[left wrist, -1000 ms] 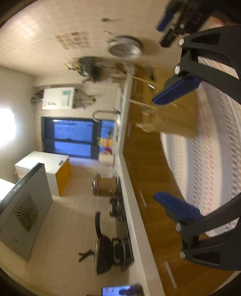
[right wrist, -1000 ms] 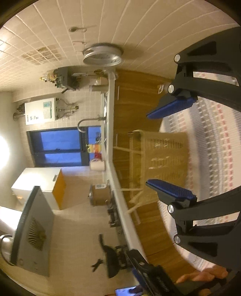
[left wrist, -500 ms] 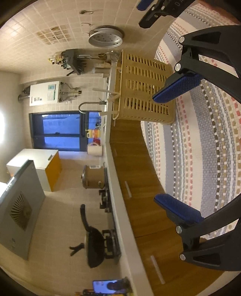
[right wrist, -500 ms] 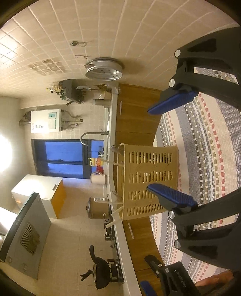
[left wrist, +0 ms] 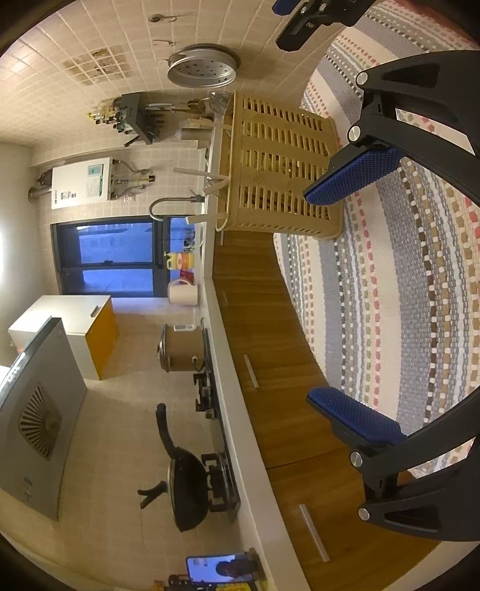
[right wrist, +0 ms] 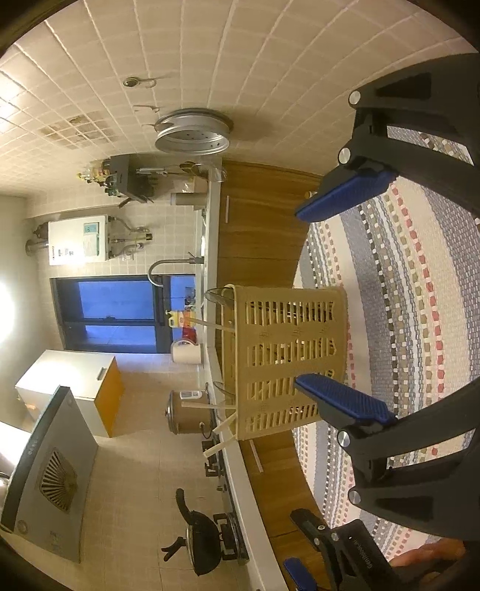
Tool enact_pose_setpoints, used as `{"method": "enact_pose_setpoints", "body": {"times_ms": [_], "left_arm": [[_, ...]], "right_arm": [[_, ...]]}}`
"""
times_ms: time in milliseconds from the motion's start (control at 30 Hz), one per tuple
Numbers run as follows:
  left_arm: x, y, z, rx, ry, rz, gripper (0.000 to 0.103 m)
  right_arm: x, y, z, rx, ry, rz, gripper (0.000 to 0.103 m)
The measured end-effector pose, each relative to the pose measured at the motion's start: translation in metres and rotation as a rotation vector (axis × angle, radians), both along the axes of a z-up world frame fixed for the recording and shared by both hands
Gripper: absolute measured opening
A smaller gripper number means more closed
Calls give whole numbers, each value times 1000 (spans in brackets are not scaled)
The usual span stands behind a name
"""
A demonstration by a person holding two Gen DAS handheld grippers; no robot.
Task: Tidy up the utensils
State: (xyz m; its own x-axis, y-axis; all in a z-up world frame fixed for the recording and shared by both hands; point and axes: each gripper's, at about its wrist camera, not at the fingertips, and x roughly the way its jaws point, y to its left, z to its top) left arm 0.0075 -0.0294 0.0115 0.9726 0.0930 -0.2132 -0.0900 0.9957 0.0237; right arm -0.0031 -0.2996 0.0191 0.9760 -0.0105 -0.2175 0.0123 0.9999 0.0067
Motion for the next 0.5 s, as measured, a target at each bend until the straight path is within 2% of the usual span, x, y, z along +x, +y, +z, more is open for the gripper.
{"method": "enact_pose_setpoints", "body": {"times_ms": [333,500], "left_arm": [[5,-1,-2,0,26,-11,95],[7,-2,-3,-7,35,-14,95]], "right_arm": [[3,-1,-1,5,13,0,81],[3,-3,-1,20,10,-8,85]]}}
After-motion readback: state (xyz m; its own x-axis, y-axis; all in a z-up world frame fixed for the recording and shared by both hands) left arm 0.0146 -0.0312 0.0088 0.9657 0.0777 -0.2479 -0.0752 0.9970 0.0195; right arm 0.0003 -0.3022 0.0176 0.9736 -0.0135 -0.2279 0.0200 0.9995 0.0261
